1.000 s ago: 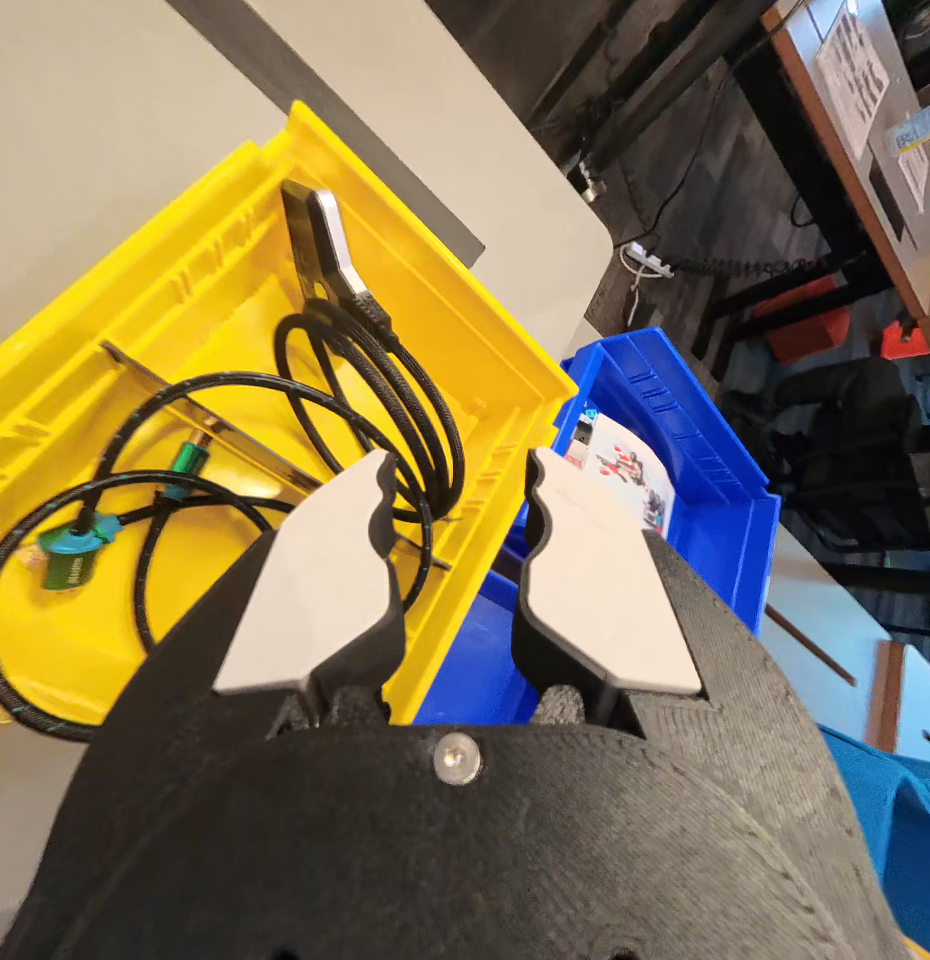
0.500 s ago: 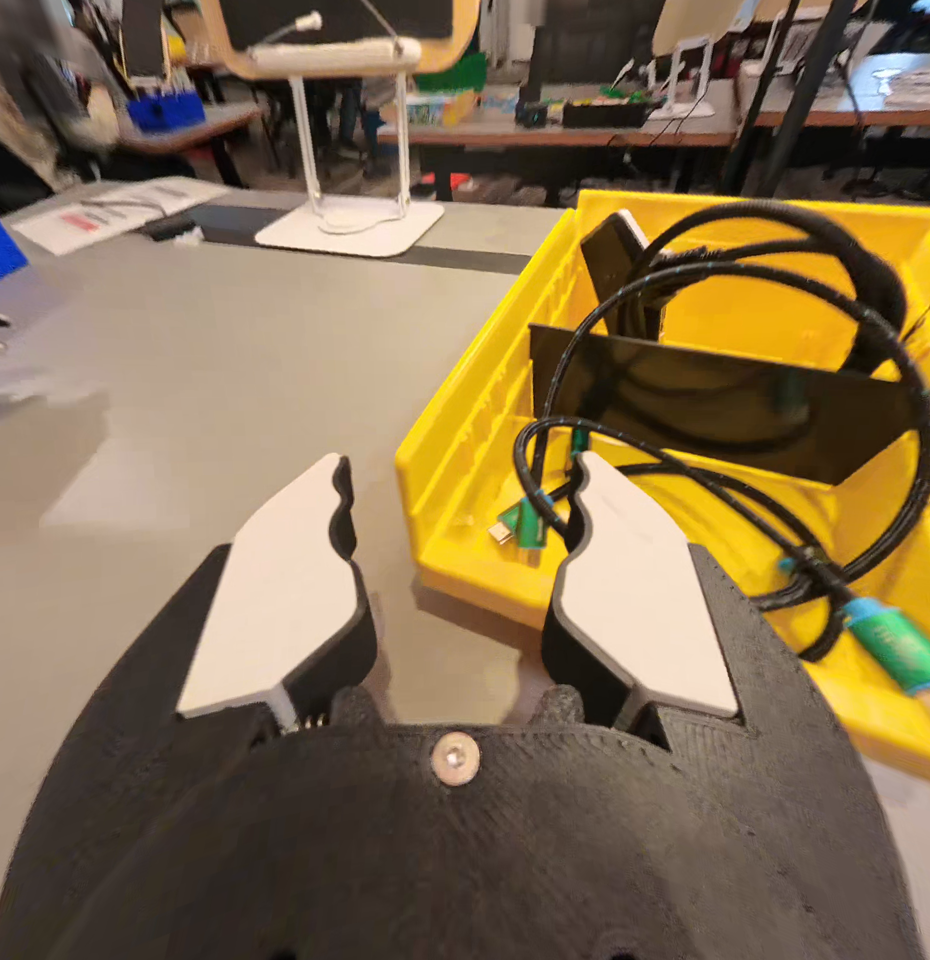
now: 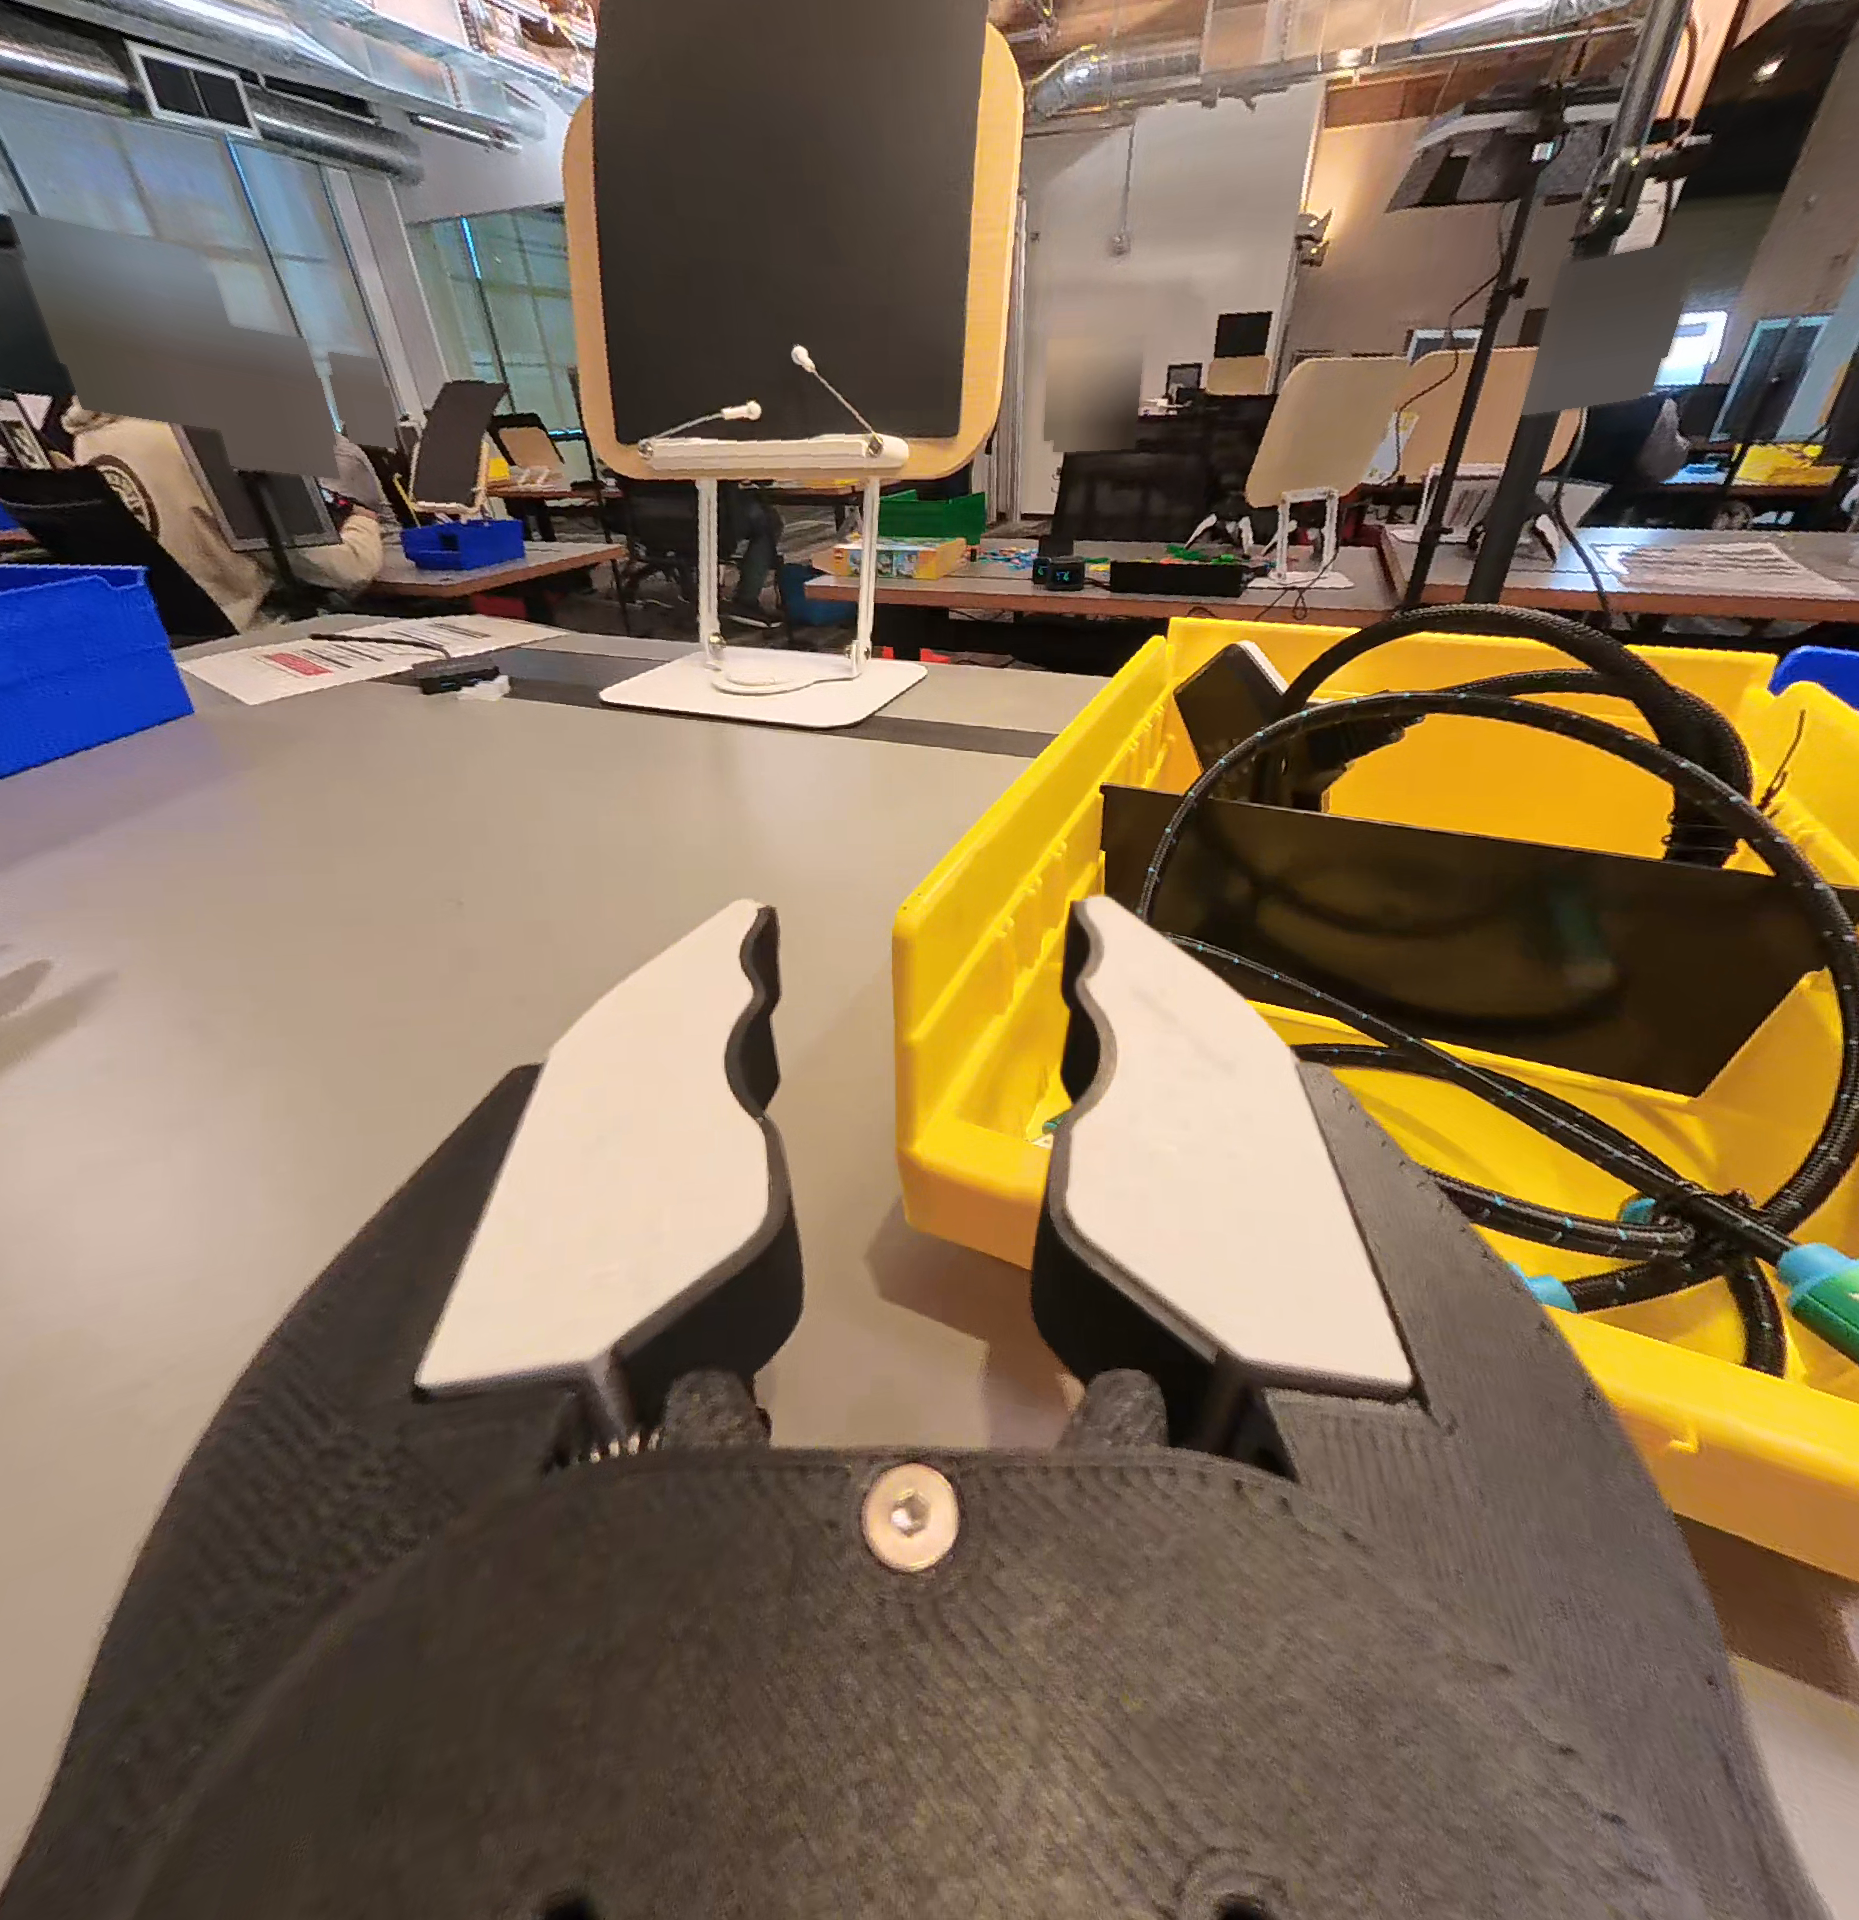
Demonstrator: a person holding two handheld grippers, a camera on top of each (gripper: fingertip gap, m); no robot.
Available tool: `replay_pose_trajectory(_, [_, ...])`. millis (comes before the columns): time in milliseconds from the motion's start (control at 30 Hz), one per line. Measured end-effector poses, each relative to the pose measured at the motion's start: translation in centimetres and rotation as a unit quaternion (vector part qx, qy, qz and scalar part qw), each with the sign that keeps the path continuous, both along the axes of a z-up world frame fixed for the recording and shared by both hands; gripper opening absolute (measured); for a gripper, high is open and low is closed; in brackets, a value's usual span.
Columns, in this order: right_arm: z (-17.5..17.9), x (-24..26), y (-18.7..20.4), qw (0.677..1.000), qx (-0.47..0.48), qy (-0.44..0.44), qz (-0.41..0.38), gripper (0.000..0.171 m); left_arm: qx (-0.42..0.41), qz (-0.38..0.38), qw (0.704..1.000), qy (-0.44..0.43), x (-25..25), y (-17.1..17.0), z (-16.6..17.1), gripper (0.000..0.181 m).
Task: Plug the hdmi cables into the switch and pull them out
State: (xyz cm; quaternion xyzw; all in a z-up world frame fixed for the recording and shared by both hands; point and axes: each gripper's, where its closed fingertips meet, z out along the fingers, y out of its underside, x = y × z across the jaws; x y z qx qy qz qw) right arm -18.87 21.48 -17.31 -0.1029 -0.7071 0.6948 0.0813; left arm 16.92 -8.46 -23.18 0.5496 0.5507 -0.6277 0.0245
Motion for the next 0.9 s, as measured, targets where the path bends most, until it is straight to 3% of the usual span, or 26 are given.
replay_pose_trajectory(133, [0.3, 0.3, 0.1, 1.0, -0.009, 0.007, 0.007, 0.048, 0.002, -0.003, 1.0, -0.012, -0.2, 0.2, -0.4, 0.086])
replay_pose_trajectory(300, [0.4, 0.2, 0.3, 1.0, -0.018, -0.001, 0.011, 0.047, 0.004, 0.029, 1.0, 0.003, 0.2, -0.5, 0.0, 0.1])
replay_pose_trajectory(433, [0.5, 0.2, 0.4, 1.0, -0.023, -0.002, 0.011, 0.045, 0.0, 0.032, 0.999, -0.033, 0.3, -0.5, -0.9, 0.067])
replay_pose_trajectory(500, [0.5, 0.2, 0.4, 1.0, -0.022, -0.001, 0.012, 0.045, 0.013, 0.034, 0.999, -0.034, 0.5, -0.5, -1.1, 0.064])
replay_pose_trajectory(900, [-0.4, -0.3, -0.2, 0.999, 0.002, -0.035, 0.012, 0.047, 0.172, 0.04, 0.982, 0.068, 2.1, -2.2, -0.2, 0.08])
